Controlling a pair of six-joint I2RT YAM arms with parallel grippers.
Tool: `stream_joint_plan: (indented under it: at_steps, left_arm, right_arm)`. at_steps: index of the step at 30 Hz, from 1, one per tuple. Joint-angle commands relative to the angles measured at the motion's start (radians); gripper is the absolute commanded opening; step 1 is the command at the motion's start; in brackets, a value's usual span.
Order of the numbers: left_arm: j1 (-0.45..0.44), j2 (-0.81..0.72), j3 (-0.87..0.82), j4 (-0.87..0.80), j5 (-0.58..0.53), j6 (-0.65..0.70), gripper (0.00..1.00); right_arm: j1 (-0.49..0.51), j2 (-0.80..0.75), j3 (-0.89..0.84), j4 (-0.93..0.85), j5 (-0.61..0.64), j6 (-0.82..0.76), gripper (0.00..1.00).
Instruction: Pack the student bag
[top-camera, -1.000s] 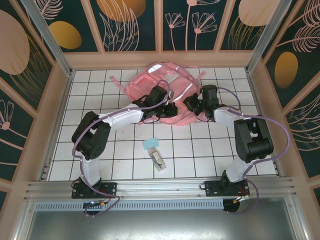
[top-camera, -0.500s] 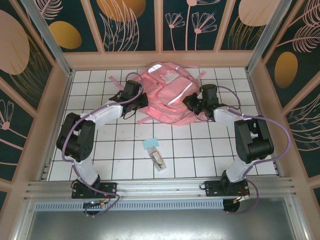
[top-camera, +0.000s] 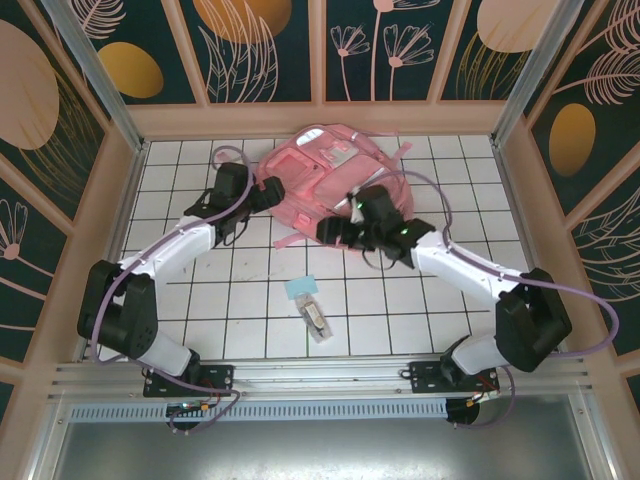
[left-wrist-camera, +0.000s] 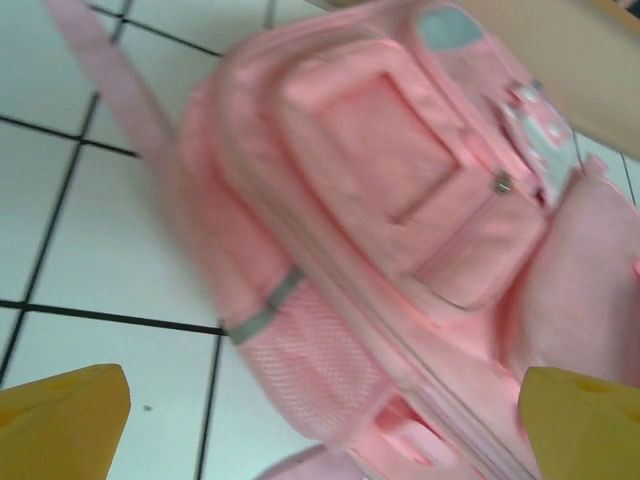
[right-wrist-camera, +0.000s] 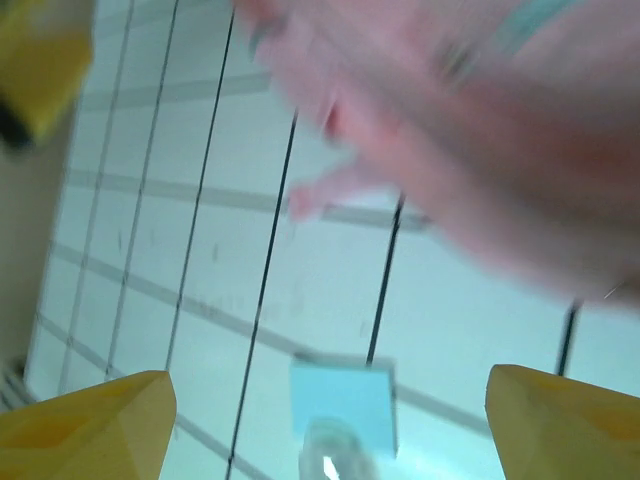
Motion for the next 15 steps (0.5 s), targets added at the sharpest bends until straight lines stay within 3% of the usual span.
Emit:
stream_joint_plan:
  at_steps: [1,4,8,15]
  left_arm:
    - [0.076,-0.002,-0.079,0.061,0.05,-0.087,0.99]
    - [0.12,-0.01,-0.109,0.079,0.066,-0.103,0.99]
    - [0.136,-0.039,-0.118,0.057,0.036,-0.08,0.99]
    - [0.139,-0.095,-0.146,0.053,0.031,-0.065,0.99]
  right_arm:
    - [0.152,-0.005,-0.049,-0.157,0.11,-0.019,0.82]
    - [0.309,0.024,-0.02,-0.253,0.22,-0.009,0.83]
    - [0.447,0.097,0.027,-0.361,0.323,0.016,0.83]
    - [0.567,0.284,0.121,-0.442,0.436,0.036,0.83]
